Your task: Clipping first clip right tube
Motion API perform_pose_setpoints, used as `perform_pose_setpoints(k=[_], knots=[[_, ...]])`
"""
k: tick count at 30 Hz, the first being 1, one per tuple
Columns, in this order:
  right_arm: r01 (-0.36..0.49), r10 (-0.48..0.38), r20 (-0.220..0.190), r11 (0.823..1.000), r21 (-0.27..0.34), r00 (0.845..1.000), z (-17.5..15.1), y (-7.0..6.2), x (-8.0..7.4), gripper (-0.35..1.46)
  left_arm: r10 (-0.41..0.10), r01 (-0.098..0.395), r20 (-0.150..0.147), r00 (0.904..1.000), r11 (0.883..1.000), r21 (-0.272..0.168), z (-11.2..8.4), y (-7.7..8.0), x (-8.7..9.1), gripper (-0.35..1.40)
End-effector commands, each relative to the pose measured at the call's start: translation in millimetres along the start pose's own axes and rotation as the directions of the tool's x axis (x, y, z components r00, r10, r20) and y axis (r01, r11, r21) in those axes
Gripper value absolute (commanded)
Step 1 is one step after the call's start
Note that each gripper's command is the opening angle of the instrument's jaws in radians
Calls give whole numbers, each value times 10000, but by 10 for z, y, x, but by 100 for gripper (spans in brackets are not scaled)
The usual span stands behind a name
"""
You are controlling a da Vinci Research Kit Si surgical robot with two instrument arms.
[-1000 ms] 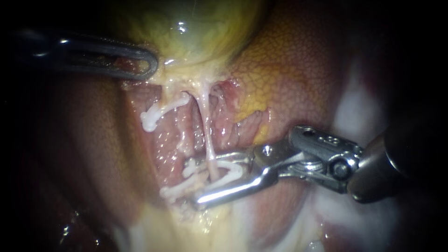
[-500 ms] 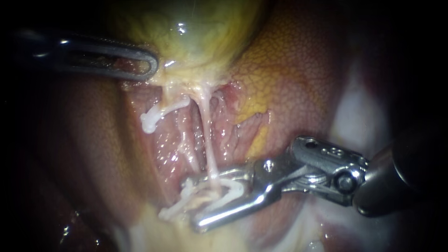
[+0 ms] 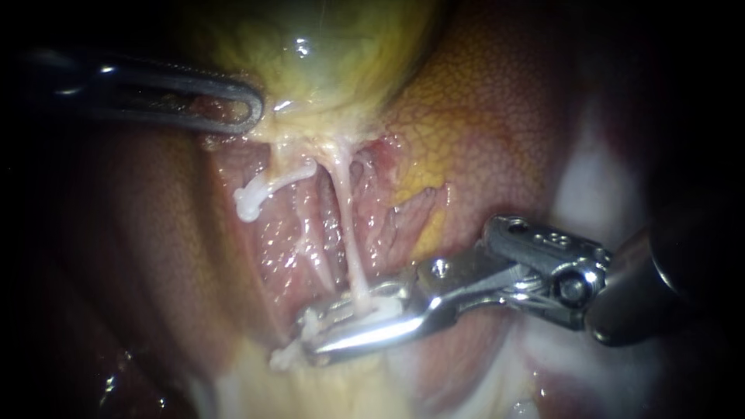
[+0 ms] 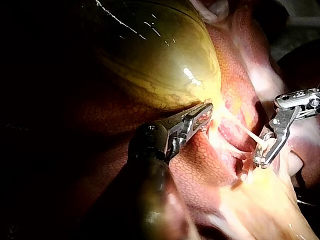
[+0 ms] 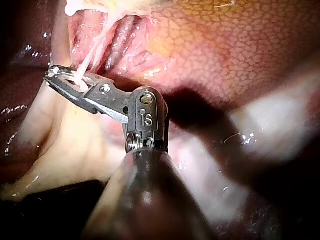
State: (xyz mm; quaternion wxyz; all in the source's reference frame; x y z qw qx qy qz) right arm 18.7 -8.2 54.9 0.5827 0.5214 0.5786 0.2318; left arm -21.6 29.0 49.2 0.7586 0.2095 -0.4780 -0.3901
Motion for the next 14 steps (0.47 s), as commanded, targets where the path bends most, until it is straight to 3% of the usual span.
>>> perform_pose_setpoints(k=[1, 14], knots=[[36, -36, -3, 10000, 6, 10000, 0, 1, 1, -35, -2, 2, -3, 10000, 10000, -2, 0, 0, 0, -35], [57, -57, 8, 10000, -1, 10000, -1, 5, -2, -35, 2, -2, 0, 10000, 10000, -10, 2, 0, 1, -35]])
